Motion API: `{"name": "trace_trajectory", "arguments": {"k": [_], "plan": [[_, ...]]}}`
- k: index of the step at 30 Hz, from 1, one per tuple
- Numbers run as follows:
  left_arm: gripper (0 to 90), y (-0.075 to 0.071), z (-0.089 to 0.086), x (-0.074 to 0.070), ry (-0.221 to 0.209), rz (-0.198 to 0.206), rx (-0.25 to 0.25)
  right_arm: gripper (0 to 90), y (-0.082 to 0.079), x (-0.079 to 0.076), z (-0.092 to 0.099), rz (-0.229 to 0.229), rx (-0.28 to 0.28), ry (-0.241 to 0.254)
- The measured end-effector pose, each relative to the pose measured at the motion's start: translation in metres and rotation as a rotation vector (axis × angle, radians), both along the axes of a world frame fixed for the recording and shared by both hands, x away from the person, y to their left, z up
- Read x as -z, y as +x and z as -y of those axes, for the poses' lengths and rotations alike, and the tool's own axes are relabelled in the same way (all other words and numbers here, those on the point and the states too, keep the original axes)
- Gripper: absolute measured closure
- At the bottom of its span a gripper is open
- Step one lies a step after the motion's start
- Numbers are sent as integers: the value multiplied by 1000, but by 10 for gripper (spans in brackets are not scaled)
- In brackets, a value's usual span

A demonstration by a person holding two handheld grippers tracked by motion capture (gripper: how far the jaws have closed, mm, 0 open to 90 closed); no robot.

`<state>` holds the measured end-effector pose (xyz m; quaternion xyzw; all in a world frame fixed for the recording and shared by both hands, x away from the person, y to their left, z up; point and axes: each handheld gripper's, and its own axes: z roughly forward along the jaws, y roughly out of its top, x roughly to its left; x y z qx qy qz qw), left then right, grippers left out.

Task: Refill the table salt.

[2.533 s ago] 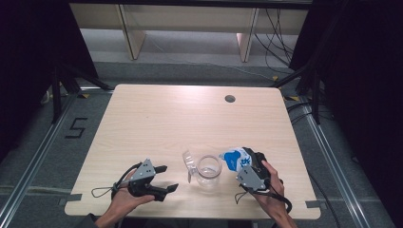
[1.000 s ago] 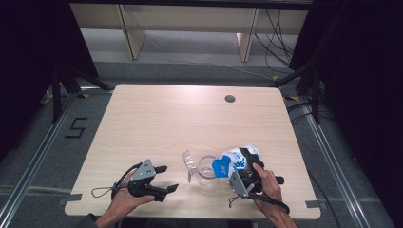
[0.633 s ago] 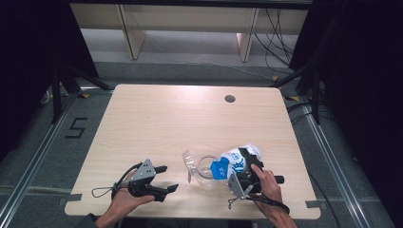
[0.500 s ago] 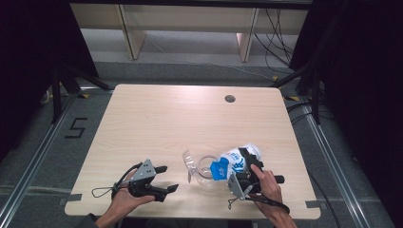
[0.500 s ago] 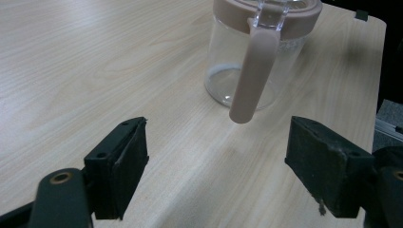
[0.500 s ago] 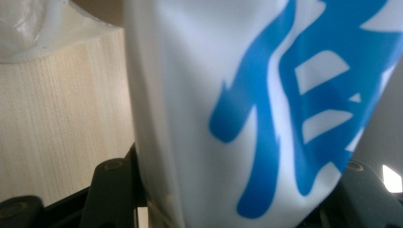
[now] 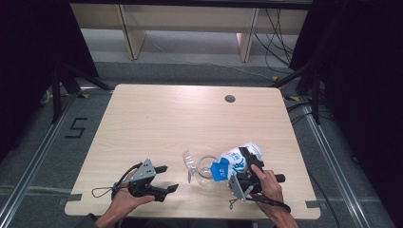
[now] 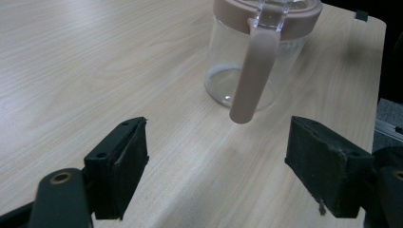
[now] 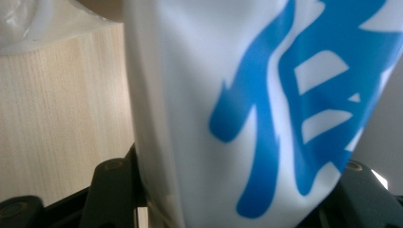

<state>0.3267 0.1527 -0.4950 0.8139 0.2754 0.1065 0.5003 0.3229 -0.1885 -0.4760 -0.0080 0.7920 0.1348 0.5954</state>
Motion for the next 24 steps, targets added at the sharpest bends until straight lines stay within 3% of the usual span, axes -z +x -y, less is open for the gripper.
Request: {"name": "trace_trajectory", "arguments": {"k": [10, 12, 13, 14, 24], "plan": [[212, 0, 0, 0, 1, 1, 0, 439, -2, 1, 0, 8, 18, -3], [212, 0, 0, 0, 1, 1, 1, 442, -1, -4, 0, 35, -17, -64], [212, 0, 0, 0, 1, 1, 1, 442, -2, 0, 0, 18, -2, -18], [212, 0, 0, 0, 1, 1, 1, 442, -2, 0, 0, 24, 1, -17], [212, 0, 0, 0, 2, 1, 1, 445, -2, 0, -1, 37, 13, -54]]}}
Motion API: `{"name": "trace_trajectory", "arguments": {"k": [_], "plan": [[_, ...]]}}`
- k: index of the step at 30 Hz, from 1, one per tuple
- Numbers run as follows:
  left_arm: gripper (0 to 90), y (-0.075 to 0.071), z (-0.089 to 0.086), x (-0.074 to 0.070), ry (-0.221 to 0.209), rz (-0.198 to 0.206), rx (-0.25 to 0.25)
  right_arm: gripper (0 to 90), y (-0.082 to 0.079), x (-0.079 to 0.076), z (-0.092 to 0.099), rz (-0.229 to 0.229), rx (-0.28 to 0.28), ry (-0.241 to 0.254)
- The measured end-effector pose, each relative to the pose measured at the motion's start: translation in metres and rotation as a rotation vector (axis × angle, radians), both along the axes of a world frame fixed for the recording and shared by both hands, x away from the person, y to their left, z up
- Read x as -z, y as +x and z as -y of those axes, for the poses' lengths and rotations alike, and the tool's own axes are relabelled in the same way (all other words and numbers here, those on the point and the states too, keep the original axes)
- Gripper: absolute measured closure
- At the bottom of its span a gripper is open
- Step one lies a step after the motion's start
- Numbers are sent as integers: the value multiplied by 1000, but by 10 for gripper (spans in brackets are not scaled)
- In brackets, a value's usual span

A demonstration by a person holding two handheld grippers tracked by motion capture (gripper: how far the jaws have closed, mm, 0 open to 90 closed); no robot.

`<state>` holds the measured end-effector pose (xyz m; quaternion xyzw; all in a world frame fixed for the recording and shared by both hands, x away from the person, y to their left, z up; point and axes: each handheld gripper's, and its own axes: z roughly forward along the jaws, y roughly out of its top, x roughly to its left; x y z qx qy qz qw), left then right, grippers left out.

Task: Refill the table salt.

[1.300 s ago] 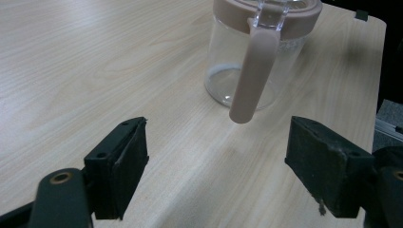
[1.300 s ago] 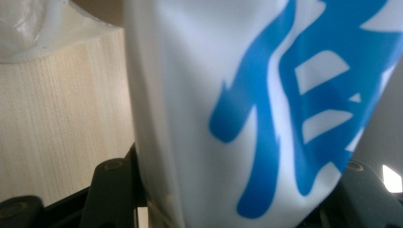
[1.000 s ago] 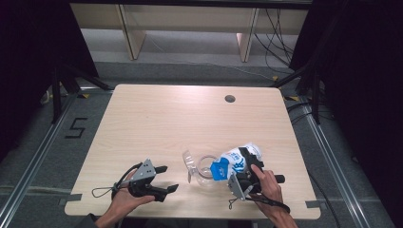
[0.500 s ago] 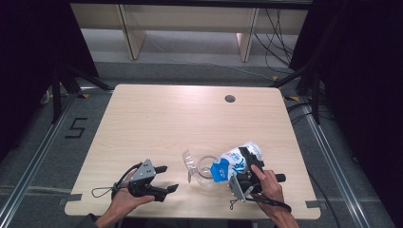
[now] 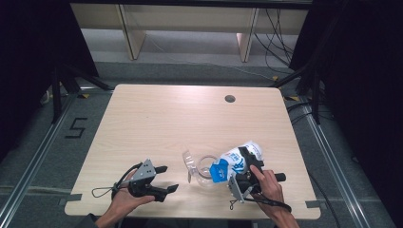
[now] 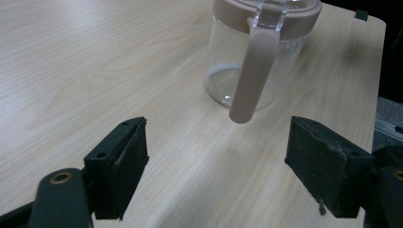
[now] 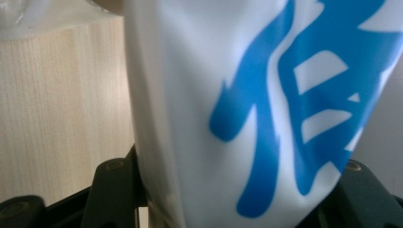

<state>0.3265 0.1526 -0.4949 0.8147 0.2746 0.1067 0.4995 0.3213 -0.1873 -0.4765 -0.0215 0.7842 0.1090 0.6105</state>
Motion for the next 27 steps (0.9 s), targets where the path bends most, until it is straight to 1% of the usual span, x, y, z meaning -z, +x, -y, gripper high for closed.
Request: {"name": "trace_trajectory", "arguments": {"k": [1, 2, 3, 4, 5, 6, 7, 8, 11, 12, 13, 15, 16, 17, 18, 19, 22, 23, 25, 26, 27], "plan": [[212, 0, 0, 0, 1, 0, 0, 444, 1, 0, 0, 0, -8, -10], [212, 0, 0, 0, 1, -1, 0, 445, 1, -3, 0, 18, -16, -46], [212, 0, 0, 0, 2, 0, 1, 445, 1, -3, 0, 17, -17, -49], [212, 0, 0, 0, 3, 0, 1, 445, 1, -2, 0, 13, -11, -37], [212, 0, 0, 0, 3, 0, 1, 445, 1, 0, 1, -4, 5, 2], [212, 0, 0, 0, 3, 1, 4, 445, 1, 0, 1, -5, 4, -2], [212, 0, 0, 0, 2, -1, 0, 445, 2, 1, 1, -17, 2, -3], [212, 0, 0, 0, 2, 0, 0, 445, 2, 0, 1, -9, 2, -6], [212, 0, 0, 0, 2, -1, 0, 446, 1, 1, 0, -11, 6, -11], [212, 0, 0, 0, 3, 0, 1, 447, 1, 0, 0, -4, 9, -13], [212, 0, 0, 0, 0, 1, 4, 448, 0, 1, 0, -4, 23, -4], [212, 0, 0, 0, 4, 2, 4, 448, 0, 1, 0, -4, 20, -5], [212, 0, 0, 0, 3, 1, 1, 449, 2, -3, 0, 17, -4, -53], [212, 1, 0, 0, 4, 3, 5, 450, 2, -4, -1, 26, -11, -70], [212, 0, 0, 0, 2, -1, -1, 451, 1, -3, -1, 23, -3, -59], [212, 1, 0, 0, -1, 1, 6, 451, 1, -3, -1, 22, 2, -53], [212, 0, 0, 0, 3, 2, 4, 453, 1, -3, -1, 27, -1, -61], [212, 1, 0, 0, 3, 3, 4, 453, 0, 0, 0, 10, 26, -17], [212, 1, 0, 0, 1, 3, 7, 454, 0, 0, 0, 16, 24, -23], [212, 1, 0, 0, 0, 3, 8, 454, 1, -1, 0, 25, 17, -34], [212, 1, 0, 1, -1, 3, 9, 454, 0, 0, 0, 25, 22, -36]]}}
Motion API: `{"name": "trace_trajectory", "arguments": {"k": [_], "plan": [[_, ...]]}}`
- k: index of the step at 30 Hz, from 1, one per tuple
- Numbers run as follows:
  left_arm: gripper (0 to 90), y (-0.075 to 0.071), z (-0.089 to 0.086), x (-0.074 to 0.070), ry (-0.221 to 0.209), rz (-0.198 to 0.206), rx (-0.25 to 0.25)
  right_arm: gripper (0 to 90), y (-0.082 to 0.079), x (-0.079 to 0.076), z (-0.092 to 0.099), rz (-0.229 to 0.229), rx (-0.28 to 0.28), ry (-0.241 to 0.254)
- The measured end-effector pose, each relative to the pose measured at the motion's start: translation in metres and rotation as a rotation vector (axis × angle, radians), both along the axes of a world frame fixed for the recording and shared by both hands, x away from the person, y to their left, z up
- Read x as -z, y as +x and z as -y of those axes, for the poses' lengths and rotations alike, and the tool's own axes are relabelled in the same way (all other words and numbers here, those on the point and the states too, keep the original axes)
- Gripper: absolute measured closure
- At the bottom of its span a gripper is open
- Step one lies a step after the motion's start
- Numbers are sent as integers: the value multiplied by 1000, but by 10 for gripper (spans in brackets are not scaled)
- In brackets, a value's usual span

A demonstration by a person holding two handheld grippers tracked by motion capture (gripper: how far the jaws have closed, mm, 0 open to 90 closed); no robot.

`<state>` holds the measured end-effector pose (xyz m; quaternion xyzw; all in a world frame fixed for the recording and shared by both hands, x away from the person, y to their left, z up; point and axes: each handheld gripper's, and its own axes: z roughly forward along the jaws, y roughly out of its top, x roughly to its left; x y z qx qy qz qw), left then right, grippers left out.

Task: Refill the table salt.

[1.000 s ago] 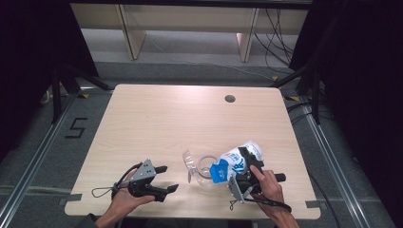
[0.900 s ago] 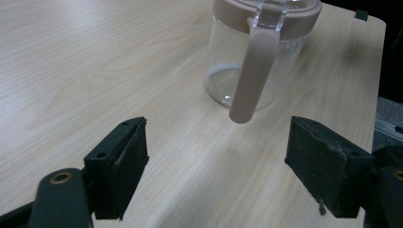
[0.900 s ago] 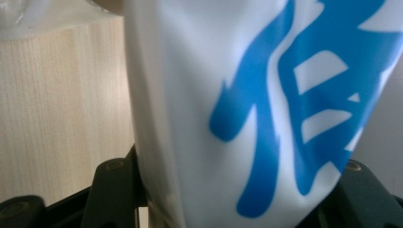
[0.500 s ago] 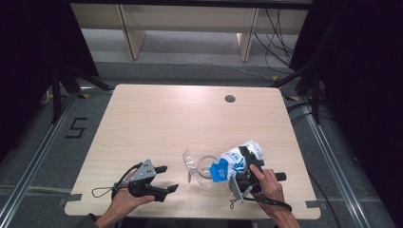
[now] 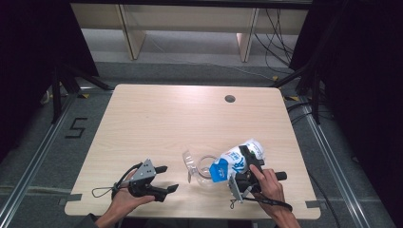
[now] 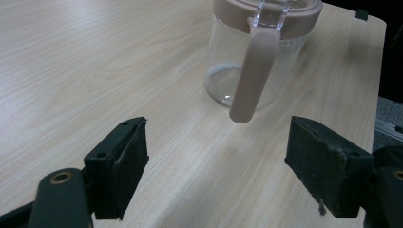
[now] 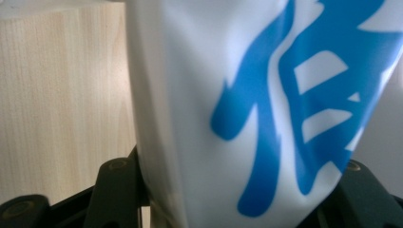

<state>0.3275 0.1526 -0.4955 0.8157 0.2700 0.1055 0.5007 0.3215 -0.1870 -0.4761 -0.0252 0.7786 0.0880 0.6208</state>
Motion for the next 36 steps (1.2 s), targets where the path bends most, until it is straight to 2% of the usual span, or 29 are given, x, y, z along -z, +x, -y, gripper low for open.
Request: {"name": "trace_trajectory", "arguments": {"k": [1, 3, 4, 7, 8, 9, 13, 14, 15, 17, 19, 20, 21, 22, 24, 26, 28, 29, 31, 32, 33, 34, 36], "plan": [[212, 0, 0, 0, 7, 0, -4, 455, 1, 0, 0, -10, -5, -11], [212, 0, 0, 0, 5, -1, -5, 456, 2, -2, 0, 3, -21, -43], [212, 0, 0, 0, 4, -2, -5, 456, 1, -1, 0, 4, -10, -32], [212, 0, 0, 0, 5, -1, -5, 456, 2, -1, -1, -7, -18, -44], [212, 0, 0, 0, 6, 0, -4, 457, 0, 1, 0, -17, 9, -11], [212, 0, 0, 0, 6, 0, -4, 458, 0, 1, -1, -16, 13, -7], [212, 0, 0, 0, 5, -1, -4, 459, 2, -1, -1, 1, -23, -45], [212, 0, 0, 0, 5, -2, -5, 459, 1, 0, -1, -4, -4, -33], [212, 0, 0, 0, 4, -1, -5, 459, 2, -1, -1, 8, -12, -42], [212, 0, 0, 0, 5, -1, -5, 460, 1, 0, -1, 2, 5, -32], [212, 0, 0, 0, 4, -1, -5, 460, 2, 0, -1, 12, -17, -56], [212, 0, 0, 0, 5, -1, -5, 461, 1, 1, -1, 7, 0, -47], [212, 0, 0, 0, 5, -1, -5, 461, 2, -1, -1, 11, -10, -66], [212, 0, 0, 0, 6, 0, -4, 462, 1, 1, -1, 9, 1, -47], [212, 0, 0, 0, 1, 0, 0, 463, 3, -5, -2, 44, -42, -121], [212, 0, 0, 0, 6, -1, -4, 464, 5, -3, -2, 61, -57, -101], [212, 0, 0, 0, 5, 0, -5, 465, 5, -2, -2, 50, -52, -98], [212, 0, 0, 0, 5, 0, -4, 465, 4, -4, -2, 44, -43, -120], [212, 0, 0, 0, 0, -1, -1, 466, 4, -3, -2, 42, -45, -112], [212, 0, 0, 0, 5, 0, -5, 466, 2, -3, -3, 36, -28, -101], [212, 0, 0, 0, 4, -1, -6, 467, 3, -5, -3, 54, -45, -127], [212, 0, 0, 0, 4, -1, -5, 468, 3, -4, -3, 44, -42, -110], [212, 0, 0, 0, 0, -1, 0, 469, 2, -4, -3, 48, -38, -109]]}}
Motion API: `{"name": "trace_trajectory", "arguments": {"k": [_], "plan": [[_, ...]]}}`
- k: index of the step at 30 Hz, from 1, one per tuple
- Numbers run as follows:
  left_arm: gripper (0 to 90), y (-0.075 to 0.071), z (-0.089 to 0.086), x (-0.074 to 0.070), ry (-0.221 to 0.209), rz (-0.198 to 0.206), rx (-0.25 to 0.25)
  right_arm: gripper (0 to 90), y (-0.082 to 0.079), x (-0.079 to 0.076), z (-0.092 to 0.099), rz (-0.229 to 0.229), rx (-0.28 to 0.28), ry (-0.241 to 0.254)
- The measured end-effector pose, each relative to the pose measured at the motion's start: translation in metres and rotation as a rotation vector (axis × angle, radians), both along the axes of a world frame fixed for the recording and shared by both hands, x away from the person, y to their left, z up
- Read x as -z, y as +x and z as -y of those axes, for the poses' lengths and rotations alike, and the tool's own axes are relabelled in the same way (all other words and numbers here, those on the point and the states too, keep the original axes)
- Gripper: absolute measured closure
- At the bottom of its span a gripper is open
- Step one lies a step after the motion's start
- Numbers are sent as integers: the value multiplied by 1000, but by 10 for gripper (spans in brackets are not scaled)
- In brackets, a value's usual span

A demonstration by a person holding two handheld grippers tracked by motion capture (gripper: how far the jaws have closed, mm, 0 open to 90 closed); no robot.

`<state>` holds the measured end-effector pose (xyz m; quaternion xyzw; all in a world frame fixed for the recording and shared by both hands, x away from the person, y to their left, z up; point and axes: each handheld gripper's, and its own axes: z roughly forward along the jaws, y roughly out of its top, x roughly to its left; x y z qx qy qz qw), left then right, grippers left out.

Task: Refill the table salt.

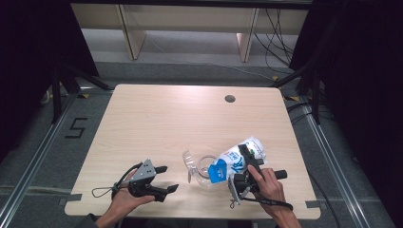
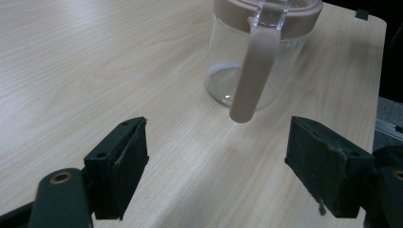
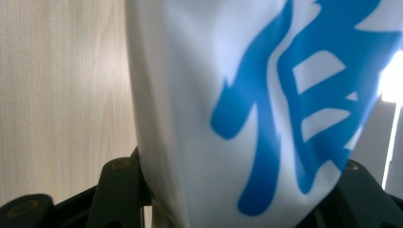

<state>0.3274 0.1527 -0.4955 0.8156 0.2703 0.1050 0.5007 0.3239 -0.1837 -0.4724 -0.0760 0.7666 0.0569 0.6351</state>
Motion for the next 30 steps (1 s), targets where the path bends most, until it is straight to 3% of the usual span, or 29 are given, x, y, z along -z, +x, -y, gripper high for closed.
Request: {"name": "trace_trajectory", "arguments": {"k": [7, 10, 11, 13, 18, 20, 24, 30], "plan": [[212, 0, 0, 0, 0, 0, 0, 470, 0, 1, 1, 1, 4, 5], [212, 0, 0, 0, 5, 0, -5, 471, 1, -2, 0, 12, -11, -24], [212, 0, 0, 0, 2, 0, -2, 471, 0, 1, 1, 7, 6, 8], [212, 0, 0, 0, 5, 0, -5, 472, 0, -1, 0, 8, 9, -14], [212, 0, 0, 0, 1, 0, 2, 472, 0, 0, 0, 14, 6, -6], [212, 0, 0, 0, 2, 1, 2, 472, 1, -2, -1, 20, -5, -34], [212, 0, 0, 0, 7, 0, -4, 472, 1, -2, -1, 25, 1, -38], [212, 0, 0, 0, 6, 0, -5, 474, 2, -4, -2, 47, -29, -57]]}}
